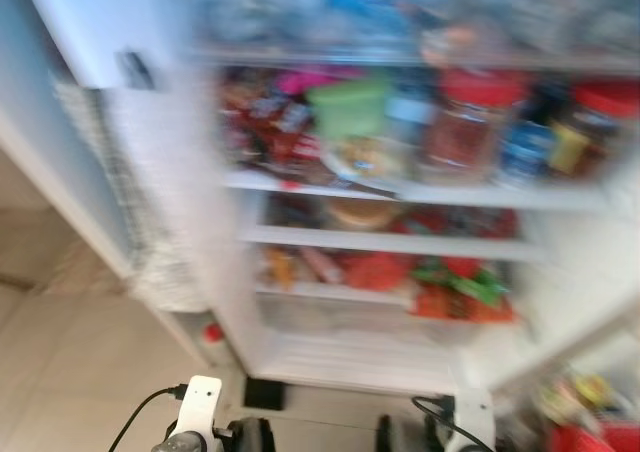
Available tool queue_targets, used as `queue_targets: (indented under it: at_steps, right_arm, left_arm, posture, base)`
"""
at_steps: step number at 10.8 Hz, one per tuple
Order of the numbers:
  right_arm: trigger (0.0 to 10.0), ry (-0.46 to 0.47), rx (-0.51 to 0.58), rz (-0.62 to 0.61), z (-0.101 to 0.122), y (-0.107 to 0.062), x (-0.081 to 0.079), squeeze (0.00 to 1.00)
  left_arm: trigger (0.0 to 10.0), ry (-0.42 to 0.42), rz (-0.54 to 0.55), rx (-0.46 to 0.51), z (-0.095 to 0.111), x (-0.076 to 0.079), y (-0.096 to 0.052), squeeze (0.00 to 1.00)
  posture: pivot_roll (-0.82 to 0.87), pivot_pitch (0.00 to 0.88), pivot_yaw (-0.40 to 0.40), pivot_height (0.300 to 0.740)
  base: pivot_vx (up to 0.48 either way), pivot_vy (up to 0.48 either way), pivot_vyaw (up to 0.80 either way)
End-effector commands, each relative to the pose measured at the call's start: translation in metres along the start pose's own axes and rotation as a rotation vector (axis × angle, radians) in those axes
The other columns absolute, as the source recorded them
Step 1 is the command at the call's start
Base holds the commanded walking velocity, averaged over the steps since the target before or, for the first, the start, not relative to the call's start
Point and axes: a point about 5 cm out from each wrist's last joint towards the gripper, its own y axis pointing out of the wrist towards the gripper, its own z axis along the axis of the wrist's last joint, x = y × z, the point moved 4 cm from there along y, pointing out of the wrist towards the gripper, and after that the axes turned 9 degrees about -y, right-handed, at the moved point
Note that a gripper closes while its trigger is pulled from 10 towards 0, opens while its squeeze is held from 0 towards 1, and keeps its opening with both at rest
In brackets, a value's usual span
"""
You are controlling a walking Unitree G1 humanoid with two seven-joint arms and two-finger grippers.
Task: Restocking fridge
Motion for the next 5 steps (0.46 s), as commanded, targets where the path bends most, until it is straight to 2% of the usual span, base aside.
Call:
queue_targets:
  at_steps: [1,2,5]
  right_arm:
    - [10.0,0.007,-0.082,0.029,-0.0249,-0.0055,-0.0106,0.00]
    - [10.0,0.007,-0.082,0.029,-0.0252,-0.0056,-0.0108,0.00]
    - [10.0,0.007,-0.085,0.029,-0.0264,-0.0060,-0.0108,0.00]
  left_arm:
    - [10.0,0.001,0.034,-0.077,-0.0217,-0.0092,-0.0036,0.00]
    - [10.0,-0.001,0.036,-0.077,-0.0213,-0.0089,-0.0035,0.00]
    - [10.0,0.002,0.036,-0.085,-0.0234,-0.0088,-0.0038,0.00]
  posture:
    - [-0.03,0.110,0.042,0.643]
    - [-0.03,0.111,0.043,0.643]
    - [-0.02,0.110,0.044,0.643]
  base:
    - [0.000,0.000,0.00]
    - [0.000,0.000,0.00]
    - [0.000,0.472,0.00]
